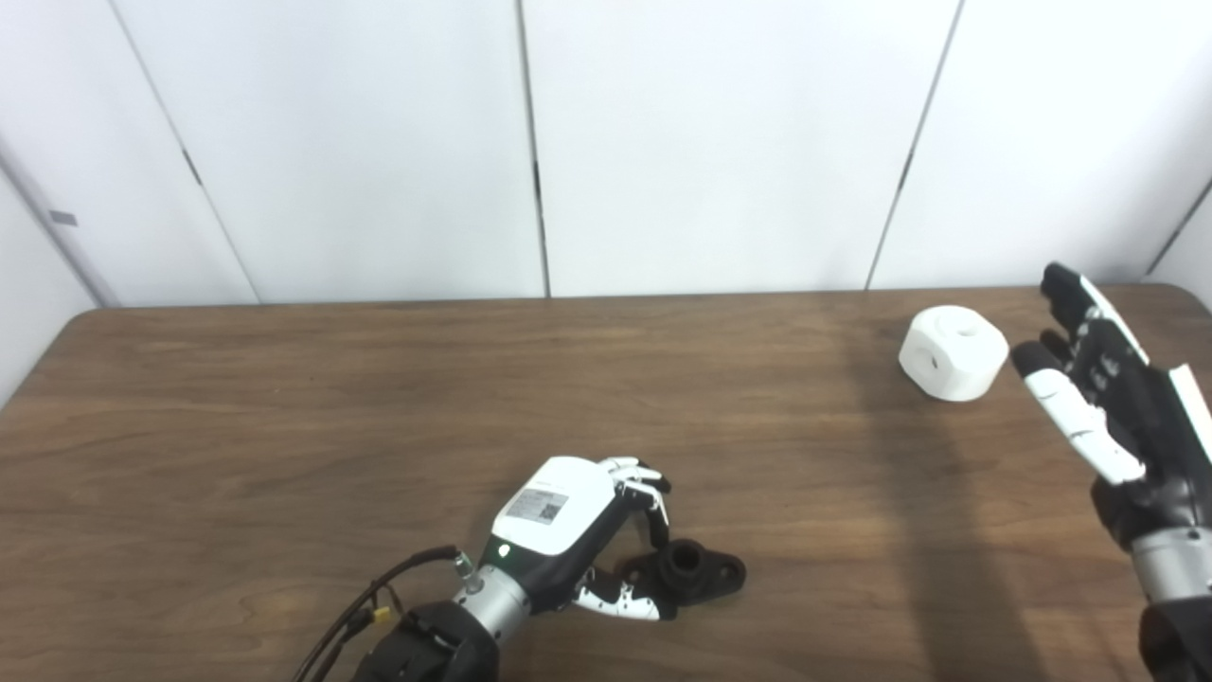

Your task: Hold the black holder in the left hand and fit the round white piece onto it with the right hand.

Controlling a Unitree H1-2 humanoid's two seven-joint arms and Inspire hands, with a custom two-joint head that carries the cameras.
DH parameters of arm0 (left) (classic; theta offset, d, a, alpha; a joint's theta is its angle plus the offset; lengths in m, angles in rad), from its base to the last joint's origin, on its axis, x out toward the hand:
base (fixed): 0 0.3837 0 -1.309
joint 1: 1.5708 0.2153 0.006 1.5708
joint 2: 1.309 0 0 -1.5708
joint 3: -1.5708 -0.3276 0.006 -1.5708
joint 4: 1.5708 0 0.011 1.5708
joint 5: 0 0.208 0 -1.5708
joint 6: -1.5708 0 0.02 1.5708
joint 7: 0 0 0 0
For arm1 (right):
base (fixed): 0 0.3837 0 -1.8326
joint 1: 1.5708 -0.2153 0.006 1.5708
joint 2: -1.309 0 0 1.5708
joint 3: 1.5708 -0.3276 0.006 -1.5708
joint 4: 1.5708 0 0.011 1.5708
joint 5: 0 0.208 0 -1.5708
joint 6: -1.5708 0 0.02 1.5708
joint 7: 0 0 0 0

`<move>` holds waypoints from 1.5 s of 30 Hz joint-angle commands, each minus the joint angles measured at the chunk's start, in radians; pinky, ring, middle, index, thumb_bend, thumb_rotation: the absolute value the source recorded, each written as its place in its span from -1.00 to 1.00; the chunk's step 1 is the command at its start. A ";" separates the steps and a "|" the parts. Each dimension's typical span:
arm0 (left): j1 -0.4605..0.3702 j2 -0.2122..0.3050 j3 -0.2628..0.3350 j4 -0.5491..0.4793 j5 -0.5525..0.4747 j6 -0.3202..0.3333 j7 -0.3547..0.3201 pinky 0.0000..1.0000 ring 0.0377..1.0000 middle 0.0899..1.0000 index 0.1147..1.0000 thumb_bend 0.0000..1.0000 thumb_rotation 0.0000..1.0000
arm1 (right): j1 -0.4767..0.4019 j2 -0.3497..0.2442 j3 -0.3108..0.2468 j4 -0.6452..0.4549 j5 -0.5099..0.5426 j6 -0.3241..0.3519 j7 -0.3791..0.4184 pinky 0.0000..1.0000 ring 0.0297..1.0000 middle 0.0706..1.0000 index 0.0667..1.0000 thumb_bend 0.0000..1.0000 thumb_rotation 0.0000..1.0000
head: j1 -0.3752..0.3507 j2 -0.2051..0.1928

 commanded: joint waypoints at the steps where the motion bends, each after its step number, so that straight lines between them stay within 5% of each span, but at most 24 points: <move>1: 0.025 0.032 -0.004 0.041 0.013 0.025 -0.062 0.60 0.71 0.57 -0.16 0.04 -0.91 | -0.047 -0.041 0.006 -0.017 -0.083 -0.003 -0.011 0.92 0.92 0.89 0.83 0.22 0.09 | -0.011 -0.002; 8: 0.028 0.043 0.003 0.037 0.005 0.015 -0.061 0.59 0.69 0.55 -0.16 0.04 -0.91 | -0.108 -0.171 0.078 0.052 -0.295 0.056 0.051 0.99 0.99 0.93 0.79 0.44 -0.20 | -0.043 -0.010; 15: 0.030 0.048 0.005 0.025 -0.001 0.021 -0.073 0.58 0.69 0.55 -0.16 0.04 -0.91 | -0.214 -0.259 0.081 0.168 -0.433 0.089 0.269 0.96 1.00 1.00 0.79 0.75 -0.36 | -0.062 -0.011; 19: 0.032 0.059 0.011 0.025 -0.014 0.009 -0.069 0.57 0.68 0.55 -0.16 0.04 -0.91 | -0.277 -0.284 0.130 0.254 -0.534 0.089 0.347 0.88 1.00 1.00 0.78 0.83 -0.48 | -0.101 -0.014; 28: 0.036 0.096 0.030 0.031 -0.041 -0.022 -0.068 0.54 0.67 0.54 -0.16 0.03 -0.91 | -0.396 -0.269 0.214 0.435 -0.633 0.088 0.359 0.98 1.00 1.00 0.76 0.87 -0.53 | -0.218 -0.051; 45: 0.051 0.117 0.063 0.086 -0.064 -0.096 -0.031 0.56 0.68 0.55 -0.16 0.03 -0.90 | -0.482 -0.246 0.261 0.614 -0.665 0.087 0.320 1.00 1.00 1.00 0.79 0.80 -0.45 | -0.252 -0.081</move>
